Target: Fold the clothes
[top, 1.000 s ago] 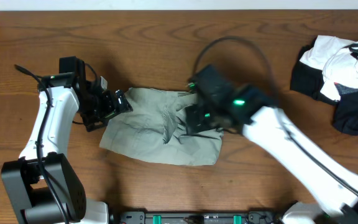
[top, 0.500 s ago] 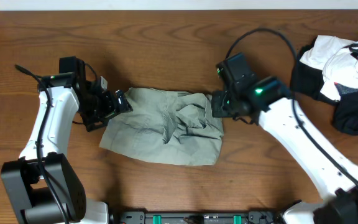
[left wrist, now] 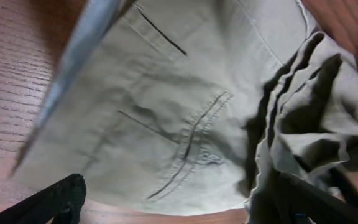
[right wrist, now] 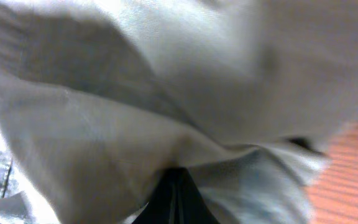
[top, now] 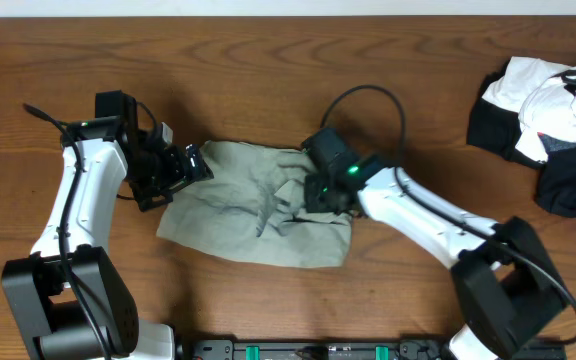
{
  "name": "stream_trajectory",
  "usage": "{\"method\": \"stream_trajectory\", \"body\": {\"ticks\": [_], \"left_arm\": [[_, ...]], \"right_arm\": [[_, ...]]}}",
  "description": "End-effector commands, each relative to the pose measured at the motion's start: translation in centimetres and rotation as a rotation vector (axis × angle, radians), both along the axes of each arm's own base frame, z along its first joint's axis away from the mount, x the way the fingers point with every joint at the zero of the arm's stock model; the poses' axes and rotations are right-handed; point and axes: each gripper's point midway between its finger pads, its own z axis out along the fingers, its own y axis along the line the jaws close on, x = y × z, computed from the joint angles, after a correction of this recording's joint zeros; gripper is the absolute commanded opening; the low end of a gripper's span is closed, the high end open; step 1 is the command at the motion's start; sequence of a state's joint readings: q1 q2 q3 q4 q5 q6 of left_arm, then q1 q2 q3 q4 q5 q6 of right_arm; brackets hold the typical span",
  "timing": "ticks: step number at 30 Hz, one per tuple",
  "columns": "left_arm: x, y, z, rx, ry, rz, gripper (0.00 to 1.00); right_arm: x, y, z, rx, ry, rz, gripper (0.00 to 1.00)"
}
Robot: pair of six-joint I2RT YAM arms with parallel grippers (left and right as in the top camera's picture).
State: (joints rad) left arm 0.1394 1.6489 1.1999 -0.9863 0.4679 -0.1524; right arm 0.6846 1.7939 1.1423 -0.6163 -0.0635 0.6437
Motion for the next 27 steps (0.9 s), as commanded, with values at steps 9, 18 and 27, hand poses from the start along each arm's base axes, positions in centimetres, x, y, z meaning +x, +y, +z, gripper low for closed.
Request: {"method": "stream_trajectory", "body": {"ticks": [9,18,27], "left_arm": [[-0.1,-0.1,-0.1,-0.003,-0.001,-0.018,0.98],[-0.1,-0.1,-0.1,-0.002,-0.003,-0.023,0.98],[0.2,-4.2,3.0,-0.251,-0.167,-0.211,1.0]], "right_arm": [[-4.6,1.9,-7.1,-0.089,0.193,-0.047,0.01],[-1.3,0.6,0.8,0.016,0.077,-0.08,0.02],[0.4,-4.3,10.8,0.153,-0.071,-0.12,0.51]]}}
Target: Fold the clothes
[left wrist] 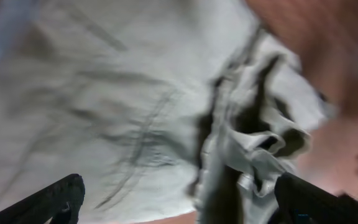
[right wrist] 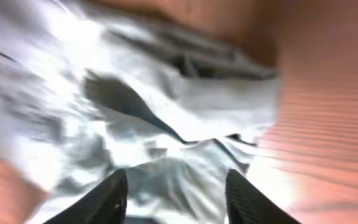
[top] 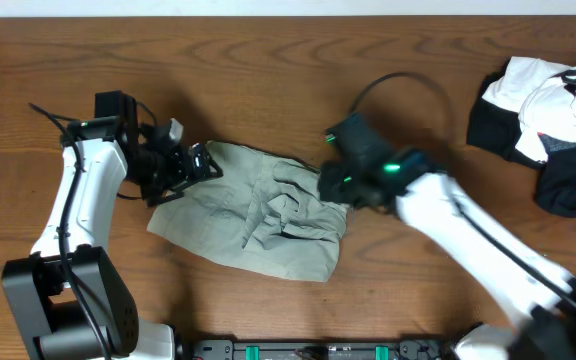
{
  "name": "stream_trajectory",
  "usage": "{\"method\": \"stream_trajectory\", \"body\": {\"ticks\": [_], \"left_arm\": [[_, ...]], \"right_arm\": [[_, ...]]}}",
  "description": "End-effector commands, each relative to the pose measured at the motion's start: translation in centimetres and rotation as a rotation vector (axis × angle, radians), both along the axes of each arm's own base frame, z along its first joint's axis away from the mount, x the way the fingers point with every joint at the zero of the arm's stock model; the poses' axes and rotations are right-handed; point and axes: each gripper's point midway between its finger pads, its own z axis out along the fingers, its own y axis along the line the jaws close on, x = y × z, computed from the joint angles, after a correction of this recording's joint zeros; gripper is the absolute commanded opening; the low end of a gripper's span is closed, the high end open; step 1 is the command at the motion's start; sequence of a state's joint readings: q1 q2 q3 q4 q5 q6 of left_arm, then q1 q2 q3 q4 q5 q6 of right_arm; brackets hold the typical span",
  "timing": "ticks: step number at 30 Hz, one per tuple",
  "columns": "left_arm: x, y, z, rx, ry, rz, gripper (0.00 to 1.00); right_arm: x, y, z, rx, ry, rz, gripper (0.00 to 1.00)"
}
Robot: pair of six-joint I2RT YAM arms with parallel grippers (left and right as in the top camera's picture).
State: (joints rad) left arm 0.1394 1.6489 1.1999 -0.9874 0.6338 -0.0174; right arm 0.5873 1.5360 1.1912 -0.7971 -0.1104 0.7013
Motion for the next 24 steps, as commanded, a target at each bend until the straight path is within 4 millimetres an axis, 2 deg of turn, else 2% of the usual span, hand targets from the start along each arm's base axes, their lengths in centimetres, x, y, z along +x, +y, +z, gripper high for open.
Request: {"method": "stream_trajectory", "body": {"ticks": [1,3,5,10,13,16,19,24], "left_arm": [[0.0,-1.7,1.7,-0.103,-0.085,-0.082,1.0],[0.0,-1.7,1.7,-0.103,-0.085,-0.082,1.0],[-0.1,-1.7,1.7,-0.104,-0.079,-0.081,0.99],[-0.7,-1.8,1.6,-0.107,-0.05,-0.08,1.0],[-0.8,-1.8,1.6,-0.106,-0.045,-0.08,1.0],[-0.9,-1.8,1.6,-0.106,-0.044,-0.08,1.0],[-0.9,-1.8,1.6,-0.107,-0.044,-0.08,1.0],[-0.9,-1.8,1.6,-0.106,-0.044,-0.08,1.0]], "right_arm": [[-0.2,-1.3,1.7,0.042,0.005,0.009,0.52],[-1.0,-1.7,1.5,0.047,0.047,0.007,0.55],[-2.0,-1.7,0.8,0.036,0.092,0.018,0.65],[-5.0,-1.3,-2.3,-0.005,0.21,-0.009,0.65],[-6.1,-2.0,-4.3,-0.032,0.262,-0.096,0.67],[-7.0,-2.5,-6.3,-0.022,0.307,-0.17,0.81],[-7.5,-1.3,-7.9,0.065,0.32,-0.142,0.86],[-7.7,0.4,-9.2,0.185,0.304,-0.096,0.96]]}}
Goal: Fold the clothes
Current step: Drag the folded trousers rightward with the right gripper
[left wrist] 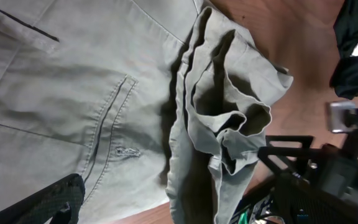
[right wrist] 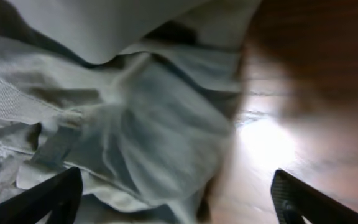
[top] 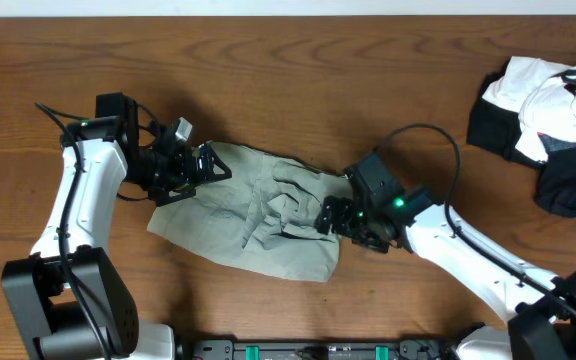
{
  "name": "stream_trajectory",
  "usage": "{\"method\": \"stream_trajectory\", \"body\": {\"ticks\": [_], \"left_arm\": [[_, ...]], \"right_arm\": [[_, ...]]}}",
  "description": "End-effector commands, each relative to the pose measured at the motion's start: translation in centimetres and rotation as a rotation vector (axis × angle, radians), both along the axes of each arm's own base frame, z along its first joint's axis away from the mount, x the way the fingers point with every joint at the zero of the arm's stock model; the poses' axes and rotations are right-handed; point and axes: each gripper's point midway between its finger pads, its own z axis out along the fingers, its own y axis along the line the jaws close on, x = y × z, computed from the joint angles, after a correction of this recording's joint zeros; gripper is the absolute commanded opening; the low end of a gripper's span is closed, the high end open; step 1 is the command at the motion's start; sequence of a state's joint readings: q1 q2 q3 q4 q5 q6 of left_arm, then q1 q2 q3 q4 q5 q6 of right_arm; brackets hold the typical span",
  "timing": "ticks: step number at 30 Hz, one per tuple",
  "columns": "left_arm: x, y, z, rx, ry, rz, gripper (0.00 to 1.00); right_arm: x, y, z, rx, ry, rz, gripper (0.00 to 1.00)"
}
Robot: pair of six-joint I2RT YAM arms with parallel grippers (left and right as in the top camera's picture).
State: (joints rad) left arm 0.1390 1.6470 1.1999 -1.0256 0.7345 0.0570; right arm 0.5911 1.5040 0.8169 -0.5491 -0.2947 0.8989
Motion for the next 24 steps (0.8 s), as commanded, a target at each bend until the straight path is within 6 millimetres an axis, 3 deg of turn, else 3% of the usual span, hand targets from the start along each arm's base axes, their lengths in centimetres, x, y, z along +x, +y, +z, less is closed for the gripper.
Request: {"method": "stream_trajectory", "body": {"ticks": [1,9,19,22,24], "left_arm": [[-0.2,-0.2,0.6,-0.01,-0.023,-0.015,0.99],[-0.2,-0.2,0.6,-0.01,-0.023,-0.015,0.99],[-0.2,-0.2,0.6,-0.01,-0.023,-0.015,0.99],[-0.2,-0.2,0.6,-0.01,-0.023,-0.015,0.99],[-0.2,-0.2,0.6,-0.01,-0.023,-0.015,0.99]], "right_arm": [[-1.3,1.0,-0.8,0.073,0.05,0.008,0.97],[-1.7,0.8,-2.4,0.101,0.063,-0.052,0.99],[-0.5,3.0,-3.3,0.21,0.046,-0.052,0.98],[-0.5,3.4,-4.3,0.219,0.069,-0.055,0.94],[-0.5,3.5,-5.1,0.219,0.085,-0.055,0.85]]}}
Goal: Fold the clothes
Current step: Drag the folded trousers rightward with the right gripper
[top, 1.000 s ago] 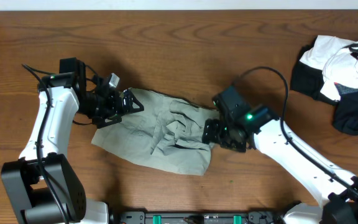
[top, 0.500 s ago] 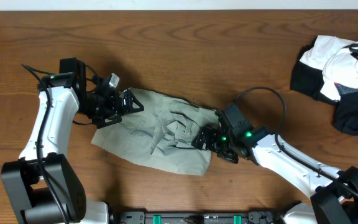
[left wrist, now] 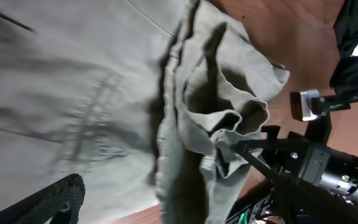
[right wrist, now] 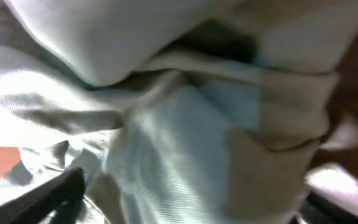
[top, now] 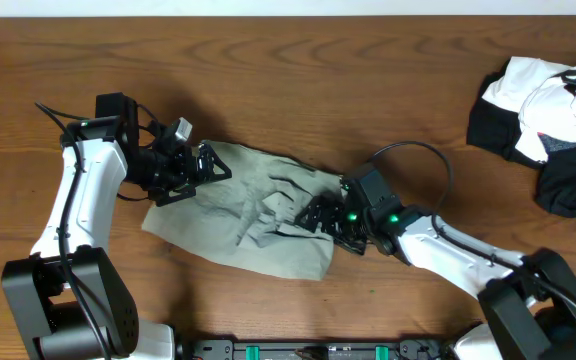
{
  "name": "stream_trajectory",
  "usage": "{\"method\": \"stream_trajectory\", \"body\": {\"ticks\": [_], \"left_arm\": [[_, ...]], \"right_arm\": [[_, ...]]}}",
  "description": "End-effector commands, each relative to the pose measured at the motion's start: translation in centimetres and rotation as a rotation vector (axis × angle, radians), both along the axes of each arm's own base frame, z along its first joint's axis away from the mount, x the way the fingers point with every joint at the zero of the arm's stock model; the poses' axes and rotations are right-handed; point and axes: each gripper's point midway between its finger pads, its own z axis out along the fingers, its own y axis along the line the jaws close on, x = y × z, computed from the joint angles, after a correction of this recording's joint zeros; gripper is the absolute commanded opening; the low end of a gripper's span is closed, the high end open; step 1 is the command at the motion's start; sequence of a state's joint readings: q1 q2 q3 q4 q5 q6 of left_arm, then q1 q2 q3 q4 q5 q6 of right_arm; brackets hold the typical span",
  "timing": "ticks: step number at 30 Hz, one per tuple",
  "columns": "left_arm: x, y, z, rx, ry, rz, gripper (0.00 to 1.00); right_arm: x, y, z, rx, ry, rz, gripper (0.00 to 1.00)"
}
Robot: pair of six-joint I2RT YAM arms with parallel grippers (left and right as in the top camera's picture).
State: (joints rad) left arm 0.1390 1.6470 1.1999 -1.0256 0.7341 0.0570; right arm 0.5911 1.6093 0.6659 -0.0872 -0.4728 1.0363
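Observation:
An olive-green garment (top: pixel 233 215) lies rumpled on the wooden table, flat on its left and bunched into folds (left wrist: pixel 229 118) on its right. My left gripper (top: pixel 206 165) hovers open at its upper left corner; in the left wrist view this gripper (left wrist: pixel 179 202) shows wide-set fingers (left wrist: pixel 58 199) over the cloth. My right gripper (top: pixel 318 215) sits low at the bunched right side, open. The right wrist view fills with cloth (right wrist: pixel 179 137) lying between the spread fingers (right wrist: pixel 45 199) of that gripper (right wrist: pixel 188 208).
A heap of black and white clothes (top: pixel 553 105) lies at the far right of the table (top: pixel 288 70). The right arm's cable (top: pixel 418 150) loops above its wrist. A black rail with green marks (top: pixel 308 350) runs along the front edge.
My right gripper has moved a little to the left, further into the bunched folds. The garment's lower edge has shifted slightly left. The left gripper stays in place, open.
First my right gripper was shut on cloth at the garment's upper right, the left open at the left edge. Then the right had let go and stood off the upper right corner. It was then low and open at the right edge, and now in the folds.

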Motion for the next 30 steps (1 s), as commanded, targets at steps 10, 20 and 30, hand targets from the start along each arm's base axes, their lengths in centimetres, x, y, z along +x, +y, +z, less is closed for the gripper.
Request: {"method": "stream_trajectory", "body": {"ticks": [10,20,30], "left_arm": [[-0.2,-0.3,0.6,-0.01,-0.023,-0.015,1.0],[-0.2,-0.2,0.6,-0.01,-0.023,-0.015,0.99],[-0.2,-0.2,0.6,-0.01,-0.025,-0.015,0.99]], "right_arm": [[-0.9,-2.9,-4.7,-0.089,0.151,-0.06,0.22],[2.1,-10.9,-5.4,-0.147,0.132,-0.135,0.06],[6.9,-20.7,-1.4,-0.201,0.055,-0.146,0.24]]}}
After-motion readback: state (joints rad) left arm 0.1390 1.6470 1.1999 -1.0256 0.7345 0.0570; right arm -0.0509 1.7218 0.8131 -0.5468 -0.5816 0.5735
